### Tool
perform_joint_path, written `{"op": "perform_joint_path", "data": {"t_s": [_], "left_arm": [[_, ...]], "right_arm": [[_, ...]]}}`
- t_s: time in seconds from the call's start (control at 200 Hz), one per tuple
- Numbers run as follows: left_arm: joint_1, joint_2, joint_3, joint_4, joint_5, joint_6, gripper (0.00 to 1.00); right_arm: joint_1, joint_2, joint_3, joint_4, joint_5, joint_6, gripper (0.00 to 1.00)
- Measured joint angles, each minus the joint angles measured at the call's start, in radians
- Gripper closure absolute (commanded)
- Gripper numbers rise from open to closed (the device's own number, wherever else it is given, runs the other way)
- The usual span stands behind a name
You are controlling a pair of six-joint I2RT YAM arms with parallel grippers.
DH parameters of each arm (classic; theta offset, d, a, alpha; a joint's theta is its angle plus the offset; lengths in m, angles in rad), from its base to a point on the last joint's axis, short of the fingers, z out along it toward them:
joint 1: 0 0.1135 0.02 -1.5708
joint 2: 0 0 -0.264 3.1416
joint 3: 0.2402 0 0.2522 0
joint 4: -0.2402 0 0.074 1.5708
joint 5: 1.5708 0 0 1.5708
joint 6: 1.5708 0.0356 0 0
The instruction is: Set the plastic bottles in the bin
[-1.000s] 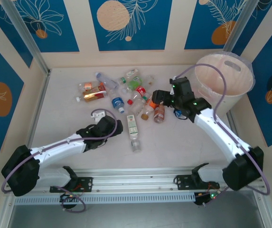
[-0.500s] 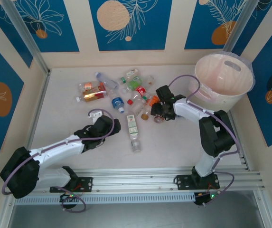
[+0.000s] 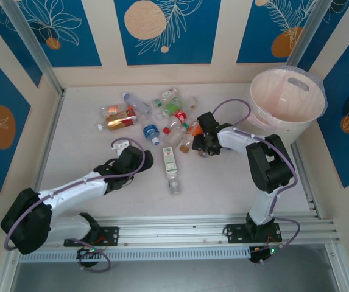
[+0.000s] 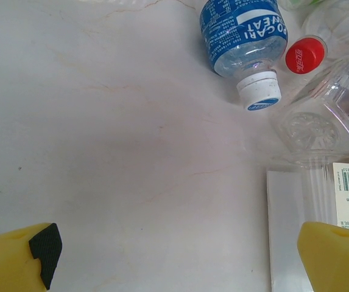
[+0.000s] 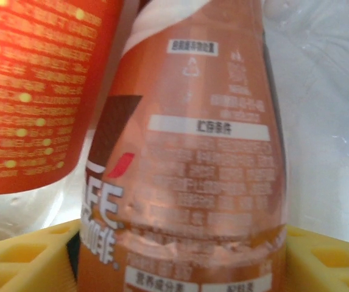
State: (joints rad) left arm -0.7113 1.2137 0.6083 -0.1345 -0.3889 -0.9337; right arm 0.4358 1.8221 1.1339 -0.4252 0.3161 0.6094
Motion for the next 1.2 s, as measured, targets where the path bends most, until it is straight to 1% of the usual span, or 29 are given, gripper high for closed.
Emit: {"op": "perform_joint_path", "data": {"t_s": [0.085,0.14,0.265,0.42,0.68,0.84,1.025,1.2], "left_arm": [[0.003,0.012,0.0,0.005,0.006,0.0,0.0],[0.004,0.019,0.0,0.013,0.01,0.0,0.0],[0.009,0.039,0.0,0.027,0.021,0.0,0.0],[0.011,0.069,0.008,0.04,0.038,0.0,0.0],[0.016,0.106,0.045,0.046,0.056,0.001,0.0],[0.021,0.106,0.049,0.048,0.061,0.0,0.0],[0.023,0.106,0.049,0.049,0.07,-0.004,0.0],[0.024,0.106,0.049,0.05,0.071,-0.013,0.0]], "right_arm": [[0.003,-0.011,-0.025,0.035,0.005,-0.02,0.44],[0.004,-0.031,-0.052,0.055,0.01,-0.034,0.45],[0.009,-0.109,-0.116,0.072,0.02,-0.065,0.47],[0.016,-0.22,-0.148,0.087,0.034,-0.105,0.51],[0.107,-0.432,-0.228,0.157,0.109,-0.177,0.55],[0.134,-0.548,-0.267,0.199,0.13,-0.225,0.57],[0.129,-0.681,-0.257,0.22,0.125,-0.307,0.57],[0.076,-0.743,-0.151,0.178,0.107,-0.368,0.58]]}}
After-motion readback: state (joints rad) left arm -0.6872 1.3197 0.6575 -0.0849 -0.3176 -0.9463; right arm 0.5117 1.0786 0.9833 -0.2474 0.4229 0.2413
